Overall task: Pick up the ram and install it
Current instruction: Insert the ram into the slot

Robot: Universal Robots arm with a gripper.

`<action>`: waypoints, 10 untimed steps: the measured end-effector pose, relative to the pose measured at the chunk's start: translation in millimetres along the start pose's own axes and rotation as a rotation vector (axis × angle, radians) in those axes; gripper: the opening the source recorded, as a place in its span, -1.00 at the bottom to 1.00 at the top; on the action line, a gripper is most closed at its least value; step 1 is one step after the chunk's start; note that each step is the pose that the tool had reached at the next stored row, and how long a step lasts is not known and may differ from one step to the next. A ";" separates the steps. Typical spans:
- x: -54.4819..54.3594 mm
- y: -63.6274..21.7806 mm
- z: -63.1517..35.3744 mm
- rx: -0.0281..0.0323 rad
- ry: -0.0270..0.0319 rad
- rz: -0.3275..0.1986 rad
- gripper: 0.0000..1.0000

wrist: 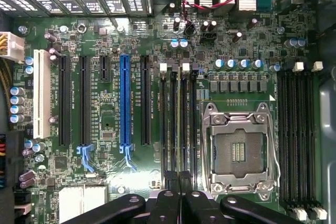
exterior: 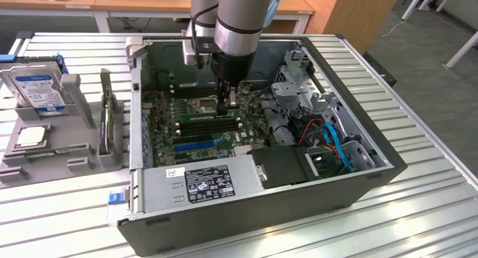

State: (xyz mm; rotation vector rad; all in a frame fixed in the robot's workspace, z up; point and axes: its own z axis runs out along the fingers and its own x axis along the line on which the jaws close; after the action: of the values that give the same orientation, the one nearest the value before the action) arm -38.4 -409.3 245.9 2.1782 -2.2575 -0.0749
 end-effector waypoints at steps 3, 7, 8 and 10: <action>0.1 -0.1 1.9 0.0000 0.0000 0.000 -0.77; 0.1 0.0 1.9 -0.0001 0.0001 0.000 -0.77; 0.1 -0.1 1.9 0.0000 0.0000 0.000 -0.77; 1.0 0.0 2.0 0.0001 -0.0002 0.000 -0.77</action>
State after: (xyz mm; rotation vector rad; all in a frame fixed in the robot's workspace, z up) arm -38.4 -410.3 243.9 2.1783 -2.2578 -0.0751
